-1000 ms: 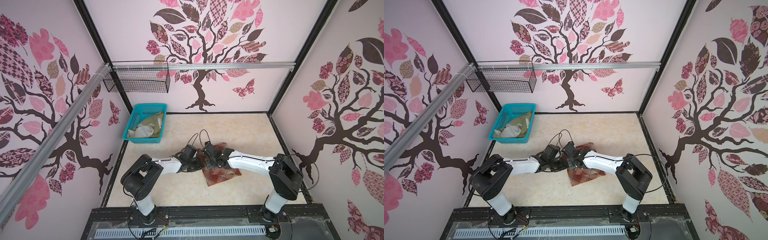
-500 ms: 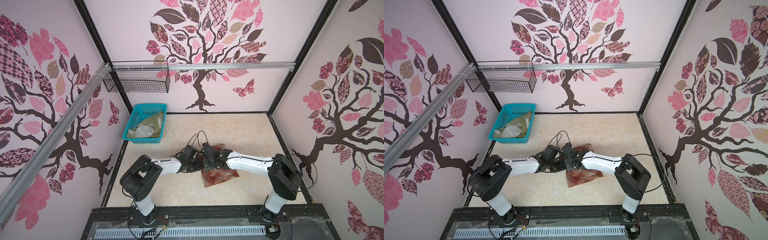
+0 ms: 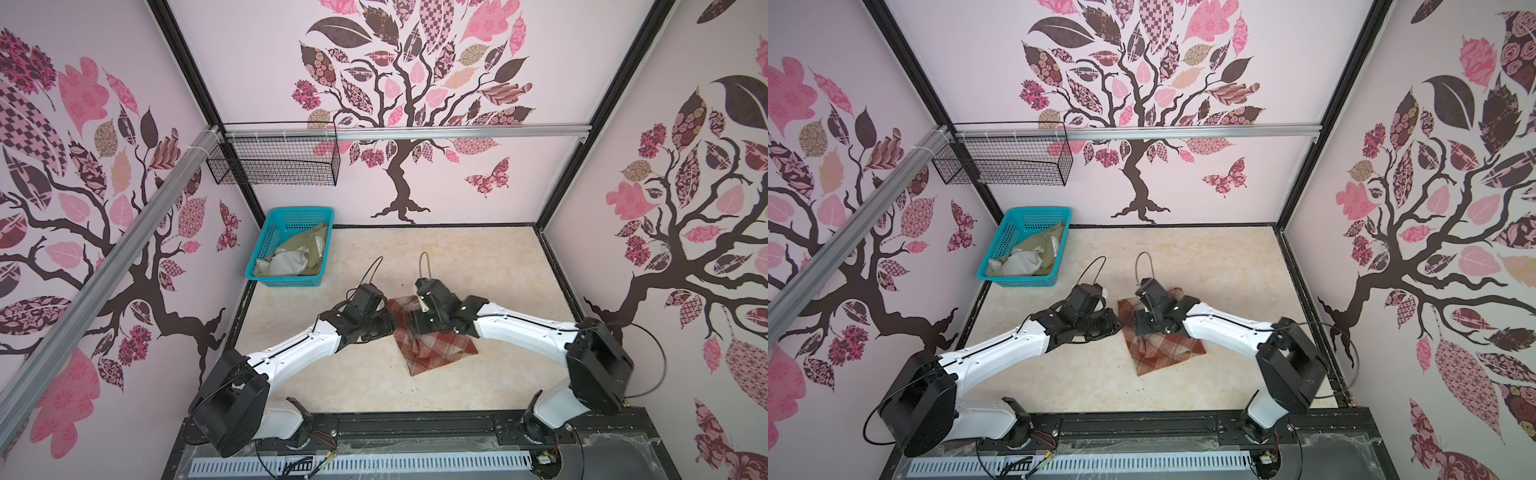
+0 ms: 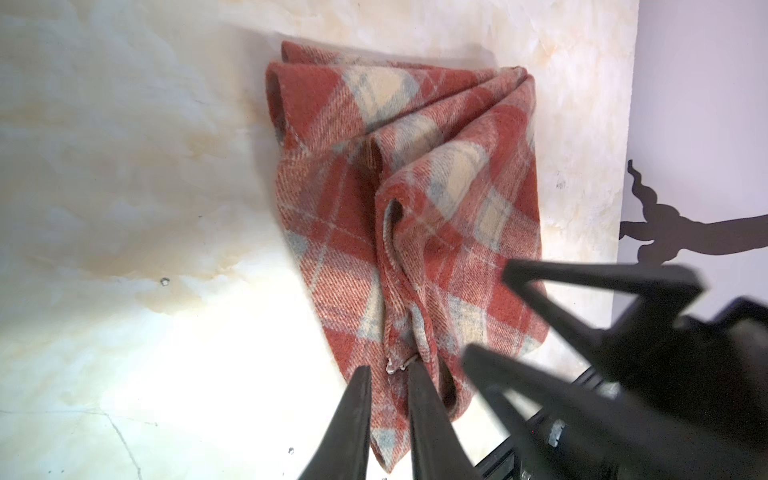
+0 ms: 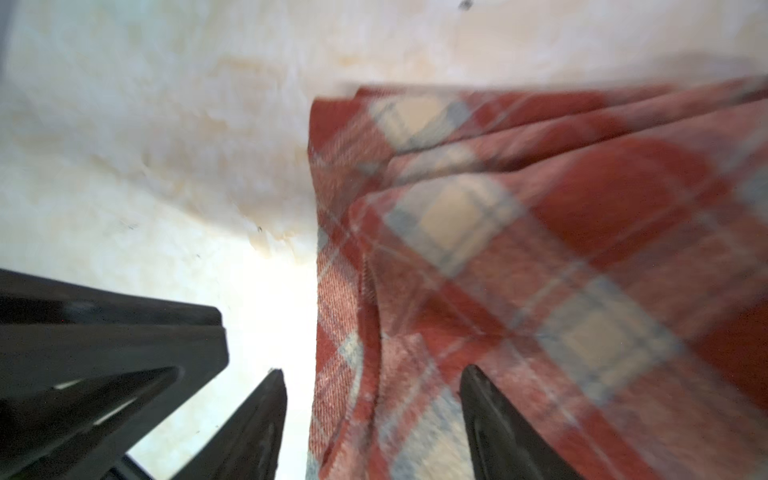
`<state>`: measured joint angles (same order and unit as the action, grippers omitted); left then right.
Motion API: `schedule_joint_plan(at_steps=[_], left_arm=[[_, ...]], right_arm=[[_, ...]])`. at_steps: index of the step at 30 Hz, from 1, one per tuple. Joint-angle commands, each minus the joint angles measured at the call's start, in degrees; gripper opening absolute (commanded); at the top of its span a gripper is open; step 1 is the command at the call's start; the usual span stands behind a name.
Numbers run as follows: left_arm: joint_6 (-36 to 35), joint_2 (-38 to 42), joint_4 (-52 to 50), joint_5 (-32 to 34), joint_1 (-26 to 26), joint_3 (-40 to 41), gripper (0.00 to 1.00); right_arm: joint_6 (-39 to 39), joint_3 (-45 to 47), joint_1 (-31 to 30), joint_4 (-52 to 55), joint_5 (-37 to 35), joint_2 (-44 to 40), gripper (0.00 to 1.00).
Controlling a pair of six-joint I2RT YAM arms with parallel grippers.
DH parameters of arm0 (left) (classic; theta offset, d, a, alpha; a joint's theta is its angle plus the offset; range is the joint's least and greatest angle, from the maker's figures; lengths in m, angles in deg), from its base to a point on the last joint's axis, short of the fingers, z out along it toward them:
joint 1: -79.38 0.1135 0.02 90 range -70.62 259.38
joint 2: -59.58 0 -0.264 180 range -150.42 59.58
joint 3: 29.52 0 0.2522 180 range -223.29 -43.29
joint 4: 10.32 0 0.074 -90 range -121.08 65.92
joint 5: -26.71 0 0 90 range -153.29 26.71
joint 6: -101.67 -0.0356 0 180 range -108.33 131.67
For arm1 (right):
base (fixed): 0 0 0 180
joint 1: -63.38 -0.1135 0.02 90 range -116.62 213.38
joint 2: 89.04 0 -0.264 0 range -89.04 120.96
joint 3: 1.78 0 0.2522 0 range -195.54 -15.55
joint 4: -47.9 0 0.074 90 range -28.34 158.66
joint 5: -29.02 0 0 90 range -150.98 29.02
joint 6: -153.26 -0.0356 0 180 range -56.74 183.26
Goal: Fold and stack skirts
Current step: Smooth out the skirt at the center of the table, then rotate the skirt at the center of the table.
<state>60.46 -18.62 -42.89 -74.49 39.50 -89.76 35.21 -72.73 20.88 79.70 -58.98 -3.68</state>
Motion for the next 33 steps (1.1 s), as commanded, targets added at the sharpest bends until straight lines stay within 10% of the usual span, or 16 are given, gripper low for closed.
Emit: schedule_joint_plan(at_steps=[1,14,24,33], left_arm=[[-1.5,-2.0,-0.3,0.7,-2.9,-5.3,0.21],[1.7,-19.1,8.9,-4.3,-7.8,-8.0,0.19],[3.1,-18.2,8.1,-4.0,-4.7,0.0,0.18],[-4.9,-20.3,3.2,-3.2,4.5,-3.2,0.17]], right_arm=[[1.9,4.7,8.4,-4.1,5.1,-7.6,0.7],[6.3,7.0,22.5,-14.2,15.2,4.7,0.19],[2.6,9.0,22.5,-18.4,13.9,14.1,0.08],[-3.4,19.9,22.3,-18.6,6.5,5.0,0.06]])
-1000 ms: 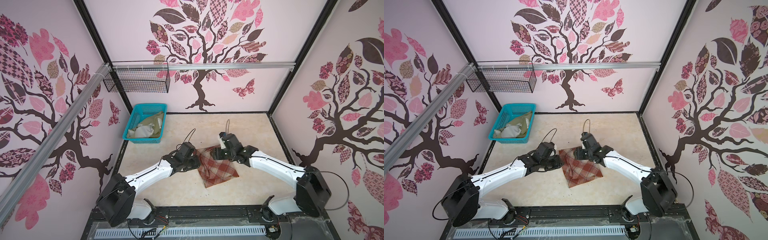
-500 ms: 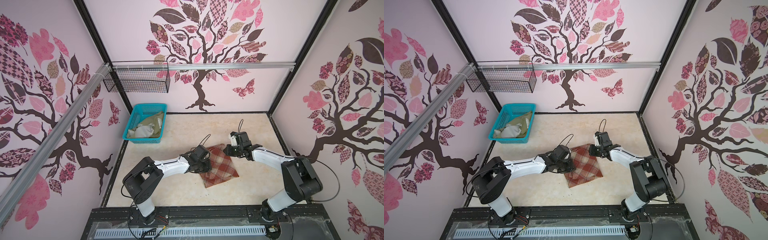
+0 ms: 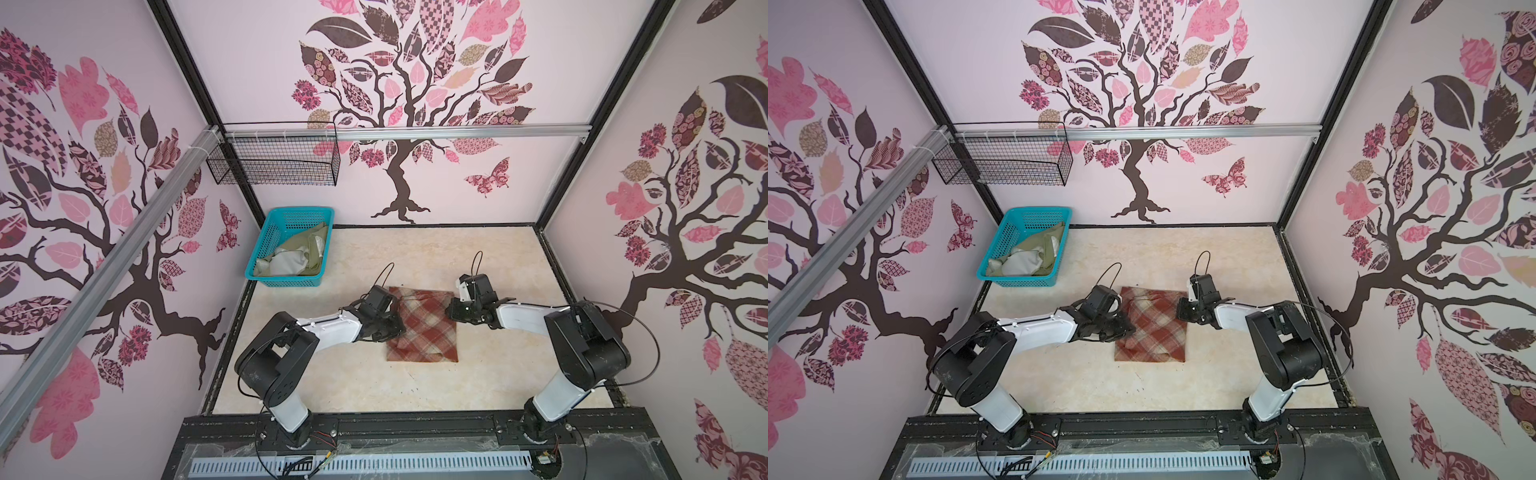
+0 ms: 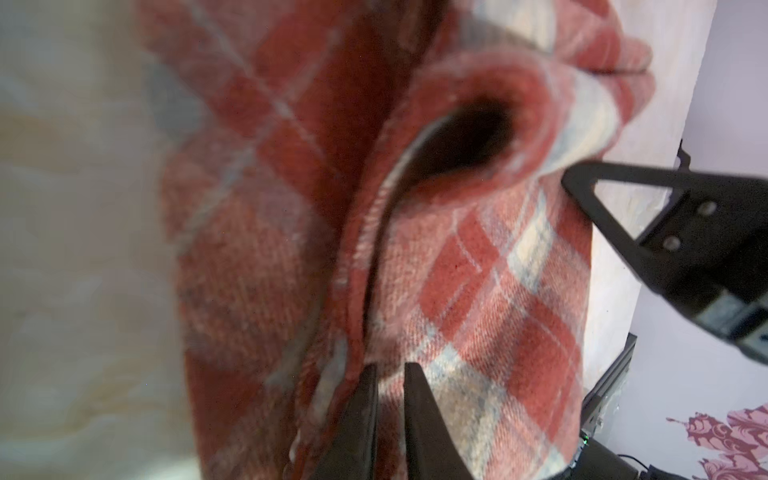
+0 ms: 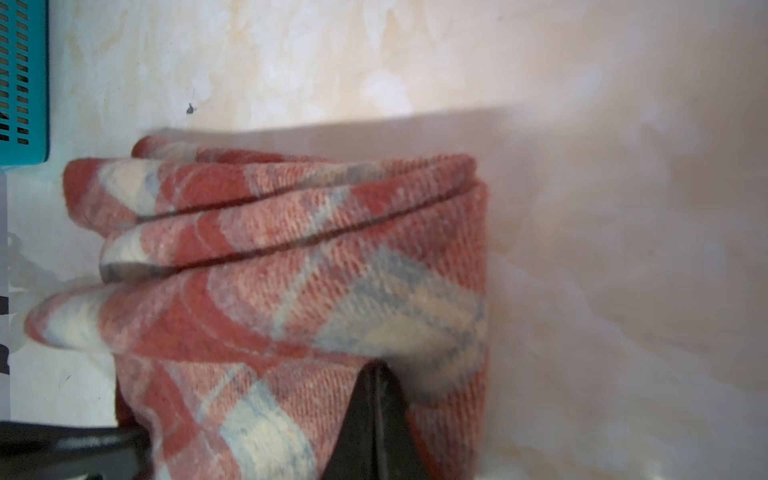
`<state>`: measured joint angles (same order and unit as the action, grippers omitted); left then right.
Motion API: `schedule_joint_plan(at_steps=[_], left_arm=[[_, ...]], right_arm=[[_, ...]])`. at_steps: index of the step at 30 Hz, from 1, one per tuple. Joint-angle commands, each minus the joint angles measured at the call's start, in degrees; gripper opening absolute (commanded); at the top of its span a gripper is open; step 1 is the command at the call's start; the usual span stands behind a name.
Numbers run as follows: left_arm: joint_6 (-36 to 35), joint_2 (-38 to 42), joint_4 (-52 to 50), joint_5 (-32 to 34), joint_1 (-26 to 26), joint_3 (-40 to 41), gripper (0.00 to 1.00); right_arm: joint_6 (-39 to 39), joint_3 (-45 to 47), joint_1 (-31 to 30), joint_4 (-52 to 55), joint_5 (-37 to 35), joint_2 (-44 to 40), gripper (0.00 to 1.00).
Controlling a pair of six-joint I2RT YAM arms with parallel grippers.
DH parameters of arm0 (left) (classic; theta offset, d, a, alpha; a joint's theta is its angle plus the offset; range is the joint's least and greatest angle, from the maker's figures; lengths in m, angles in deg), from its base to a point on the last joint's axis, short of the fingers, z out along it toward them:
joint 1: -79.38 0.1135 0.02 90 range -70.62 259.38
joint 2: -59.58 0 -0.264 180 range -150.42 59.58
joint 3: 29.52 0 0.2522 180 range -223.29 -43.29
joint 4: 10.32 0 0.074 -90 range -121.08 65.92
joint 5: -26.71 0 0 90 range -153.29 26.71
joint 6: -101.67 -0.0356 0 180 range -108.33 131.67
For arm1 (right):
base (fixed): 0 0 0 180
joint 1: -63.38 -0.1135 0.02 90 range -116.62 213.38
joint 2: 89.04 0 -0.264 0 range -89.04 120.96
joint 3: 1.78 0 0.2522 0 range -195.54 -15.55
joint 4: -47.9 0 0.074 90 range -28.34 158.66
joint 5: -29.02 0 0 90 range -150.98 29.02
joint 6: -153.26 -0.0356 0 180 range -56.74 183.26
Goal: Fold and stack skirts
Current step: Rotate the skirt at the center of the table.
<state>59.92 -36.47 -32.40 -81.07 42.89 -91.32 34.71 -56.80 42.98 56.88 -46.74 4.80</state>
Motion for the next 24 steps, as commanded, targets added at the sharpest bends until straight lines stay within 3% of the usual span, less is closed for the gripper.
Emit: schedule_joint_plan(at_steps=[1,6,10,14,19,24], left_arm=[[-5.1,-3.0,-7.9,3.6,1.6,-2.8,0.17],[-9.4,-4.4,-9.6,5.8,4.3,-7.8,0.16],[-13.1,-1.0,-10.2,8.0,4.3,-9.6,0.16],[-13.8,6.9,-11.3,8.6,3.6,-8.5,0.16],[-12.3,13.7,-14.7,11.8,-3.1,-7.8,0.18],[-4.5,13.8,-10.2,8.5,-6.2,-1.8,0.17]], right_arm=[[-3.8,5.3,0.0,4.3,-5.9,-5.3,0.06],[-11.2,12.4,-6.5,4.1,-7.3,-16.0,0.05],[-15.9,13.3,-12.5,4.4,-7.2,-22.1,0.06],[-11.9,9.2,-12.6,6.3,-7.1,-27.5,0.11],[-2.2,-1.3,-12.5,8.0,-3.9,-23.2,0.15],[2.9,-8.1,-12.4,4.7,1.6,-12.4,0.17]])
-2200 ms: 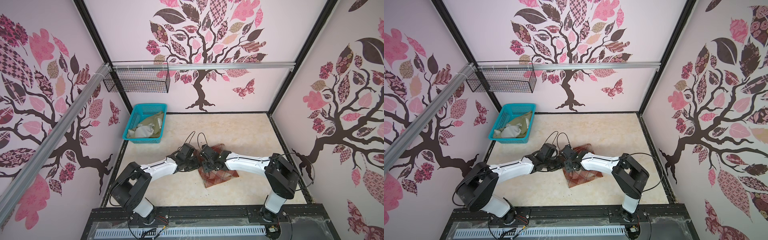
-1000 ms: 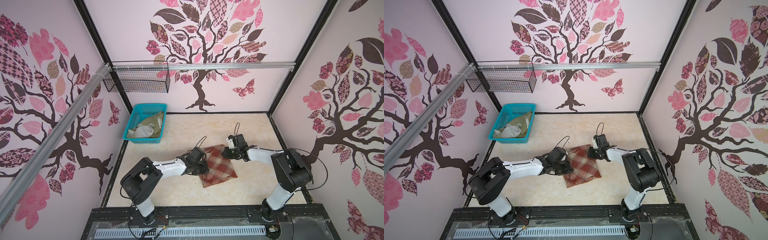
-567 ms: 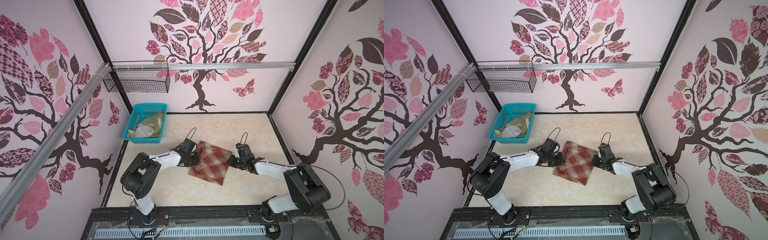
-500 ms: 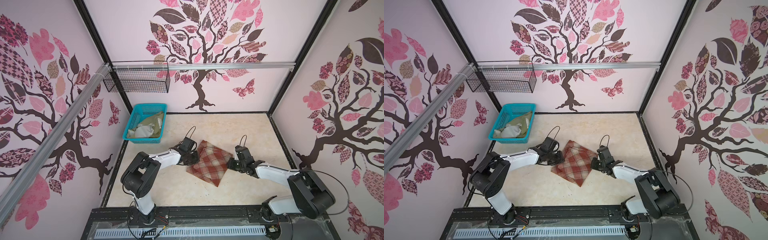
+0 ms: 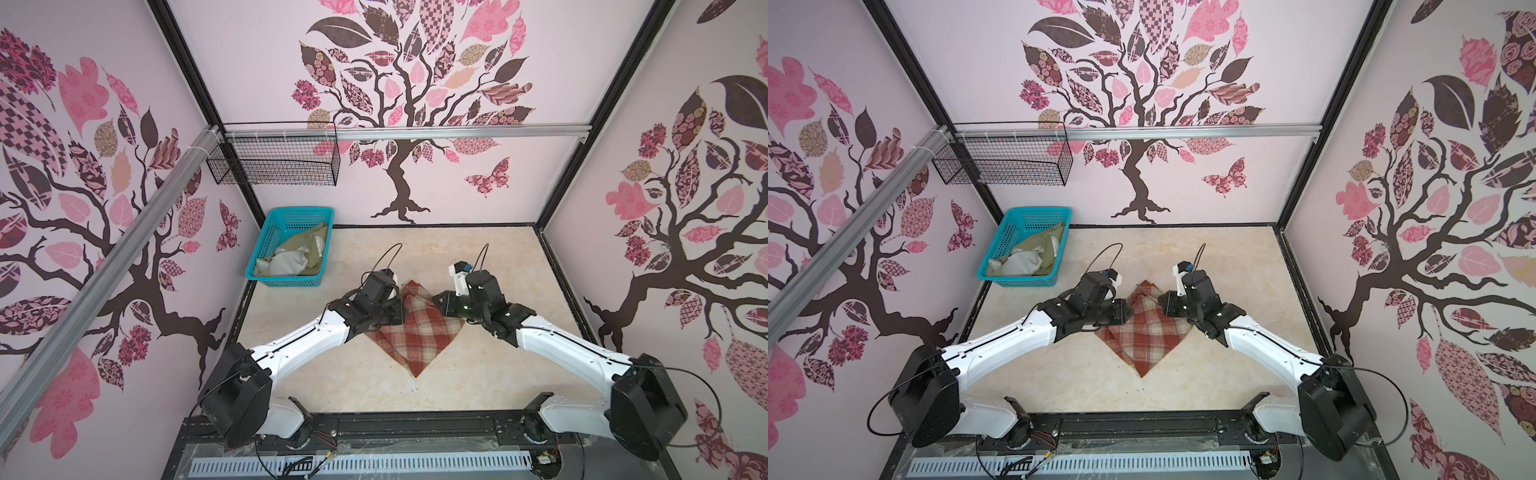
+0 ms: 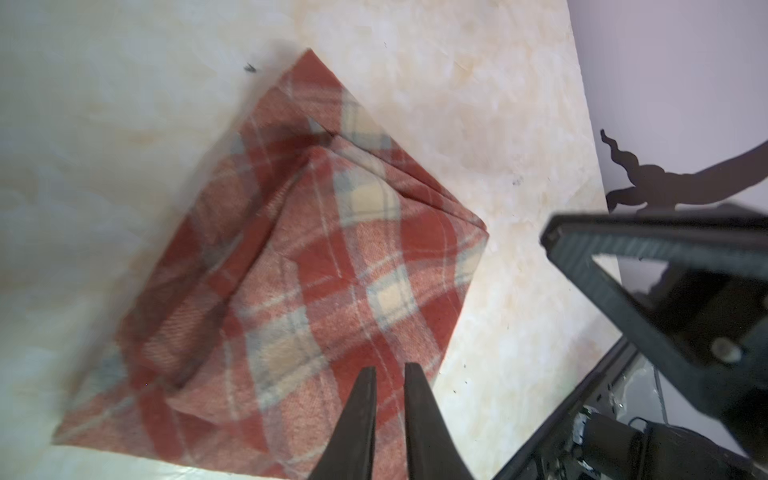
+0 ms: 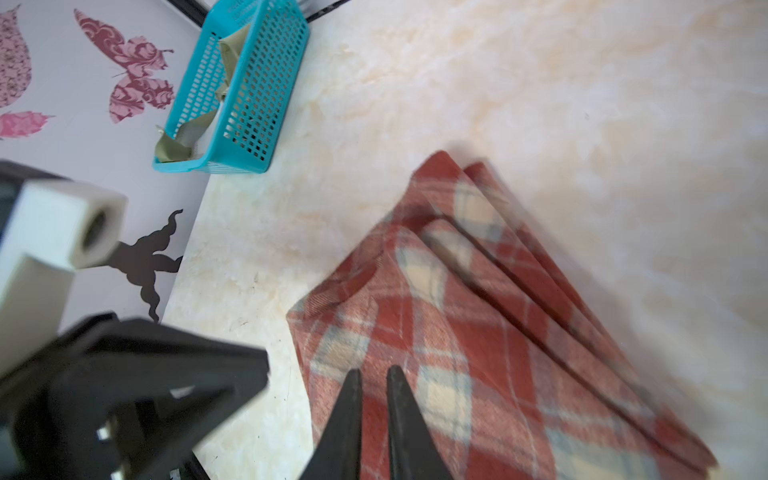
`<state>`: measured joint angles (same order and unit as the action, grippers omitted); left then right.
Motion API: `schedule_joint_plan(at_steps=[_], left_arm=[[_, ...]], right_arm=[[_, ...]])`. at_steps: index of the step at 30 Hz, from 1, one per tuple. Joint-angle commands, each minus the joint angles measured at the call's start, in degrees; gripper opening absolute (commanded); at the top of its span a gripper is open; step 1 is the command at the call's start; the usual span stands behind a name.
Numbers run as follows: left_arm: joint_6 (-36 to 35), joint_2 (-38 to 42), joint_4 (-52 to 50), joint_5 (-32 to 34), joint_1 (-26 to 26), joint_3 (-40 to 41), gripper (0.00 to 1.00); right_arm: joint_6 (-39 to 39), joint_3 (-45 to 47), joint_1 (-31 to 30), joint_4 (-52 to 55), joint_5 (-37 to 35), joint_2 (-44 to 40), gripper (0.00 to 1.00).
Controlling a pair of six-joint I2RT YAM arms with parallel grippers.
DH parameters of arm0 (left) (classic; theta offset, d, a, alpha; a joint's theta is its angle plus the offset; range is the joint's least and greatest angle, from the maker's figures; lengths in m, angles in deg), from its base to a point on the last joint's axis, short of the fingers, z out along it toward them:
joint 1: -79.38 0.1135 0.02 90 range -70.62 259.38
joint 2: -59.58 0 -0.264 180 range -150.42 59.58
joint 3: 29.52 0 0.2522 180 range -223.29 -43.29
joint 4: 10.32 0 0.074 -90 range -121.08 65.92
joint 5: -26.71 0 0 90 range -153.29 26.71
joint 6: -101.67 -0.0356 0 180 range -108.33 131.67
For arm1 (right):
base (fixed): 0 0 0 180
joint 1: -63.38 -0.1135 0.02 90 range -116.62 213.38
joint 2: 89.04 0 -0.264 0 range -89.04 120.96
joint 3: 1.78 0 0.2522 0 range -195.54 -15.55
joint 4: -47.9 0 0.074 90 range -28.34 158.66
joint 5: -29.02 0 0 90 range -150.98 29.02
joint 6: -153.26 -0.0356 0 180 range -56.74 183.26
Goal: Fold and stack skirts
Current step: Rotate the skirt at the center of the table.
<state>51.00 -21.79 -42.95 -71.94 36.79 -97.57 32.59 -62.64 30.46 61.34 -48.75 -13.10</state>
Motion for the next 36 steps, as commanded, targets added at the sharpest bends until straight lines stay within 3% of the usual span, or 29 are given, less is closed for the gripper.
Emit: schedule_joint_plan(at_steps=[1,10,18,25,36], left_arm=[[5.9,-0.8,1.9,-1.1,-0.2,6.3,0.17],[9.4,-5.8,8.0,-3.7,-0.2,13.1,0.16],[9.7,-8.0,6.2,-2.2,0.7,15.5,0.14],[6.9,-6.7,3.8,0.5,8.4,16.5,0.13],[0.5,-11.0,0.1,5.1,11.2,7.9,0.11]], right_arm=[[5.6,-3.5,0.1,0.0,4.5,8.0,0.17],[7.1,-10.1,0.5,-0.2,10.4,26.0,0.18],[2.1,-8.0,7.8,-5.4,11.3,33.1,0.15],[-0.6,-0.6,9.4,-9.3,8.9,29.0,0.14],[-7.6,14.5,7.7,-14.9,6.4,15.3,0.14]])
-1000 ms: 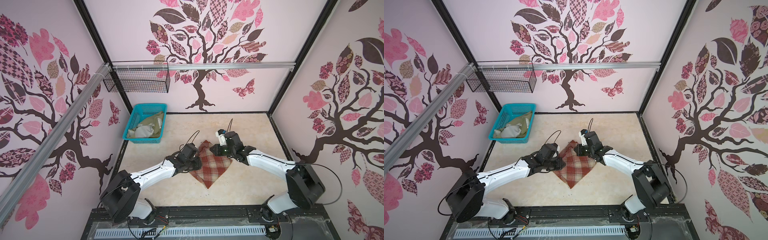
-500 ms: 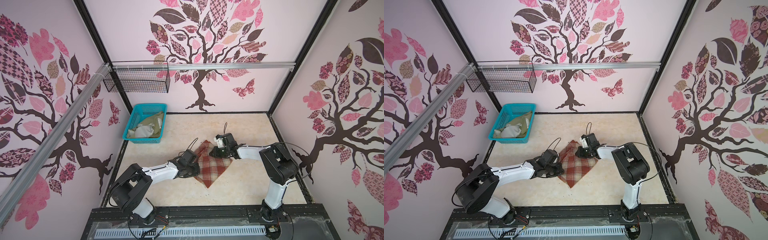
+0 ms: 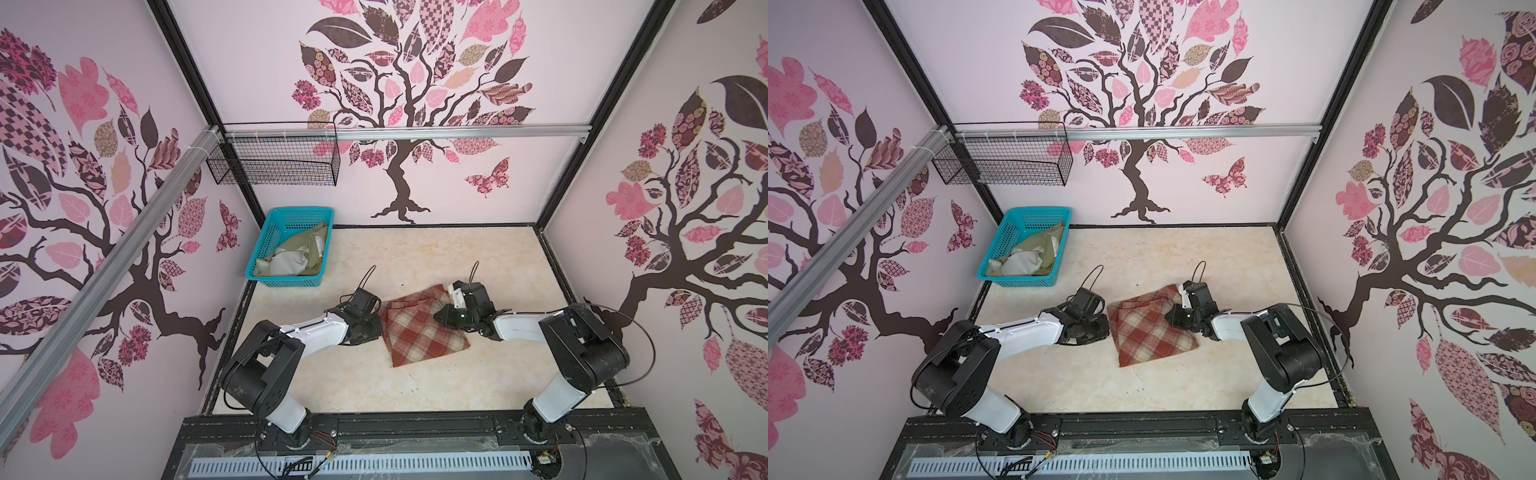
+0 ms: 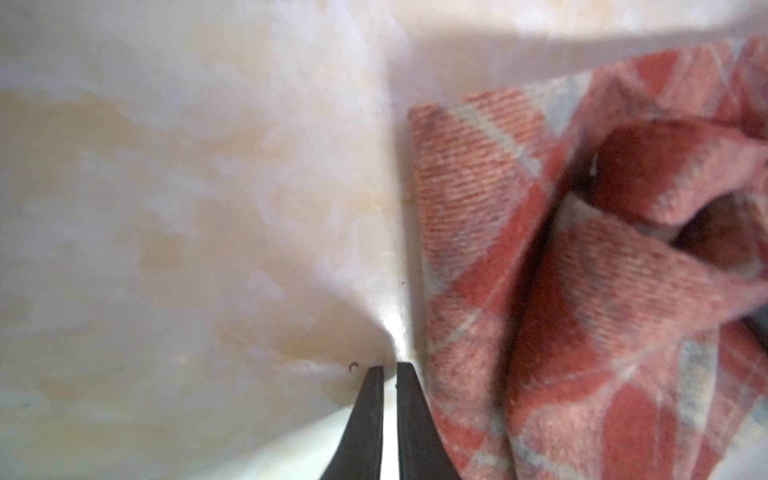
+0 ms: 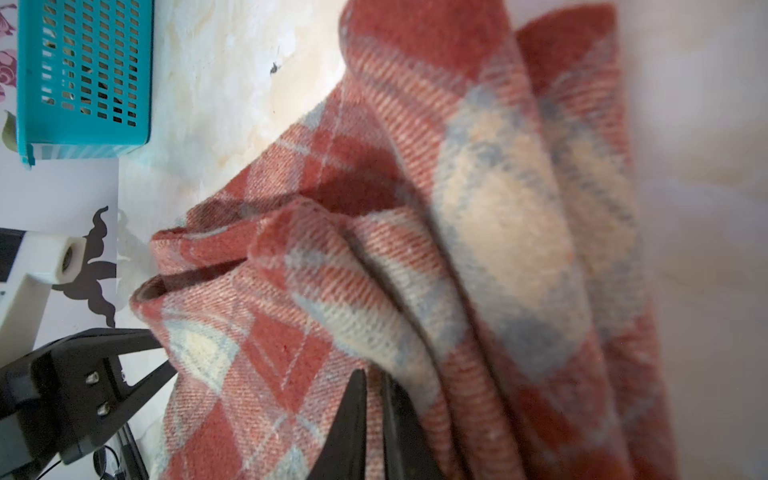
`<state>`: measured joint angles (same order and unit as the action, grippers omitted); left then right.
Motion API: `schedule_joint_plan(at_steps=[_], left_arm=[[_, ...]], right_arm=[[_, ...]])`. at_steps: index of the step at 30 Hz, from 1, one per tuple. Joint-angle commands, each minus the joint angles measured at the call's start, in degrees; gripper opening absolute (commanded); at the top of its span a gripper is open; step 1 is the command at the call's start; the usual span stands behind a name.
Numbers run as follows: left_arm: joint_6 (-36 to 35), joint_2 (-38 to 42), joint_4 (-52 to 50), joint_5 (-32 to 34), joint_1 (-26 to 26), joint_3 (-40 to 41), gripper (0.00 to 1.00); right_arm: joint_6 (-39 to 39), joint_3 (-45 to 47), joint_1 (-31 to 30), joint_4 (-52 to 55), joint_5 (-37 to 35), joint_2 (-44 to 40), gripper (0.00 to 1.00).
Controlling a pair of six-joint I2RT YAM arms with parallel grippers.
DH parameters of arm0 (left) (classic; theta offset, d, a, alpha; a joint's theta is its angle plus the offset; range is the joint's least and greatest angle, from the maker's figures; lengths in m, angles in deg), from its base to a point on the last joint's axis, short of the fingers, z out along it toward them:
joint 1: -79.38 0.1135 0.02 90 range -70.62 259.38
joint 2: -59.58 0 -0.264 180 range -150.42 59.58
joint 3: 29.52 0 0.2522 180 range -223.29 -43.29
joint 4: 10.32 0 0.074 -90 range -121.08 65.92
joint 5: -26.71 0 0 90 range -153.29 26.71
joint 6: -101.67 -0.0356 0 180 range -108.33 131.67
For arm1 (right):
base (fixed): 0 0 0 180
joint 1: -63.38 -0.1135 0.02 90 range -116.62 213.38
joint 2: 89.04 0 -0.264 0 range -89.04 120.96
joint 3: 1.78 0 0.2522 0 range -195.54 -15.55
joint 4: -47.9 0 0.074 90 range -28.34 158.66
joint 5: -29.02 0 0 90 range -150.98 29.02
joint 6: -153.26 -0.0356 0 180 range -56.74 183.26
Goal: Fold and stack skirts
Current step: Rotate the skirt at the center of the table, then smooth out the skirt at the center of the table.
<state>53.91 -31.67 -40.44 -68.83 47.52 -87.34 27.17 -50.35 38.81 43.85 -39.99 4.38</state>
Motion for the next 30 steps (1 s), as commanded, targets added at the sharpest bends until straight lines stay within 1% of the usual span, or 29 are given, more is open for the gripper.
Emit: schedule_joint_plan(at_steps=[1,3,6,9,10,12,14,16,18,23,26,30], left_arm=[[-2.8,-1.1,-2.4,1.9,0.5,-2.6,0.11],[-3.3,0.3,-2.3,1.3,0.5,-2.8,0.11],[-4.6,4.4,-3.3,1.2,0.3,-2.6,0.11],[-6.3,9.8,-5.3,1.3,-1.9,-2.9,0.13],[-7.0,11.4,-5.9,1.7,-3.3,-3.3,0.13],[-7.6,13.3,-7.0,2.4,-6.5,-4.3,0.14],[-7.0,14.1,-7.3,2.3,-8.8,-5.0,0.14],[-4.5,14.3,-5.6,0.2,-9.6,-4.6,0.14],[-2.3,14.3,-3.4,-0.9,-10.0,-3.0,0.14],[0.0,12.9,-0.8,-1.8,-11.0,-0.8,0.14],[1.3,11.9,1.0,-2.7,-11.4,0.5,0.14],[2.5,10.9,3.0,-3.4,-12.1,1.9,0.14]], right_arm=[[-2.0,2.2,-0.9,3.3,-1.7,-2.9,0.15],[-2.0,1.2,-0.9,6.0,-0.6,-4.4,0.16],[-2.5,1.2,-0.9,8.2,0.1,-10.0,0.19],[-1.0,-0.4,-0.8,11.9,-0.5,-15.3,0.28],[0.1,-1.2,-0.9,13.3,-0.4,-16.3,0.33],[2.3,-2.6,-0.8,14.8,0.0,-16.8,0.39],[3.6,-3.7,-0.8,15.3,-0.1,-15.7,0.39],[4.0,-5.2,-0.7,15.3,0.3,-13.5,0.4],[4.0,-6.2,-0.7,12.8,2.0,-11.0,0.4],[5.1,-10.4,-0.5,12.0,1.8,-2.8,0.32],[4.7,-10.6,0.5,10.9,1.7,0.5,0.31],[4.6,-9.9,1.1,9.6,0.6,2.7,0.28]])
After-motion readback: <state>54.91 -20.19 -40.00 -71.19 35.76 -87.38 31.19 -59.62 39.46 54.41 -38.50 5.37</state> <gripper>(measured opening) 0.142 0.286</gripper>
